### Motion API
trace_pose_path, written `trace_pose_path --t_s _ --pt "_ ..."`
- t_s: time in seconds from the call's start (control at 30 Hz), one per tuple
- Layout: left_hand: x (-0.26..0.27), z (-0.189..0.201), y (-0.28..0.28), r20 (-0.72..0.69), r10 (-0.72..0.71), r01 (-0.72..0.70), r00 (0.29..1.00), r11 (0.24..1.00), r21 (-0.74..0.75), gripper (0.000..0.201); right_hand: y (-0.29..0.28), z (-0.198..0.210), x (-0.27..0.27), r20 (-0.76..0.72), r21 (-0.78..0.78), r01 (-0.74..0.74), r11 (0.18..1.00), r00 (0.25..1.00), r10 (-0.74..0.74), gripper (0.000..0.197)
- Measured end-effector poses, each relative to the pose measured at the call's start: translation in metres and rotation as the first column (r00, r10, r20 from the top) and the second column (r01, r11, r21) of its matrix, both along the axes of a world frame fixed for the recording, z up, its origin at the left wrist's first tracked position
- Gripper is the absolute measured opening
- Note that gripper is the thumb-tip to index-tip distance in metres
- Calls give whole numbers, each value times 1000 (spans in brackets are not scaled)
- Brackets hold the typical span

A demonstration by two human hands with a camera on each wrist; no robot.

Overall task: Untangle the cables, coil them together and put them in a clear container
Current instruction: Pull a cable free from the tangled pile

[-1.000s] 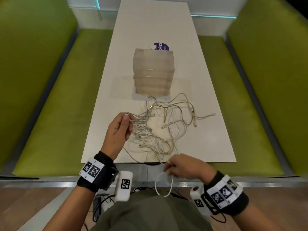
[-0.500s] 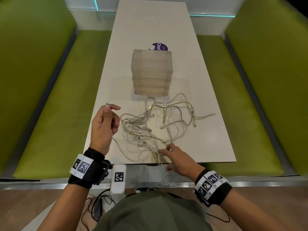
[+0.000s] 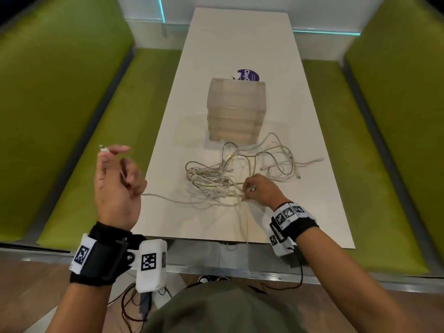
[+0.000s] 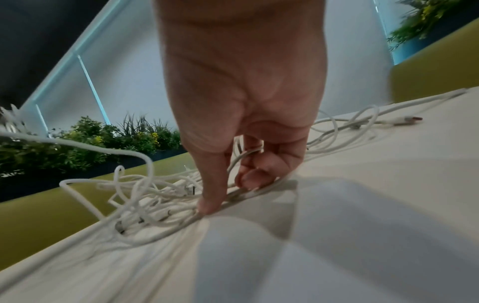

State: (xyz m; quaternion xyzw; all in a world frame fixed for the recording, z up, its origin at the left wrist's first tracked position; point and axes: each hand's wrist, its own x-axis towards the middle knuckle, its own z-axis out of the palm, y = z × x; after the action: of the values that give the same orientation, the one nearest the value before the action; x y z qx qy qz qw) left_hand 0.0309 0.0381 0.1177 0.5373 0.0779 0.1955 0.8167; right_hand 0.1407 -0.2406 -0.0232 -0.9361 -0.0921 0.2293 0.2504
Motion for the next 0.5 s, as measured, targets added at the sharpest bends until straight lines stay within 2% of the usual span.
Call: trace_pose_path --t_s 0.1,0.17,0.3,0.37,0.5 --pt "-3 6 0 -4 -19 19 1000 999 -44 29 4 -5 7 128 -10 116 993 985 -114 12" --pt "-3 6 -6 -20 -51 51 998 998 -46 29 7 -8 6 213 3 157 988 965 -154 13" --pt "1 -6 -21 -65 -128 126 990 992 -31 32 11 -3 -5 236 3 53 999 970 -52 20" --pt "3 -16 -28 -115 -163 166 980 986 13 32 8 3 -14 216 3 12 1000 976 -12 29" --pt "5 -42 -44 -234 -215 256 948 952 165 26 7 21 -33 330 47 116 992 936 -125 31"
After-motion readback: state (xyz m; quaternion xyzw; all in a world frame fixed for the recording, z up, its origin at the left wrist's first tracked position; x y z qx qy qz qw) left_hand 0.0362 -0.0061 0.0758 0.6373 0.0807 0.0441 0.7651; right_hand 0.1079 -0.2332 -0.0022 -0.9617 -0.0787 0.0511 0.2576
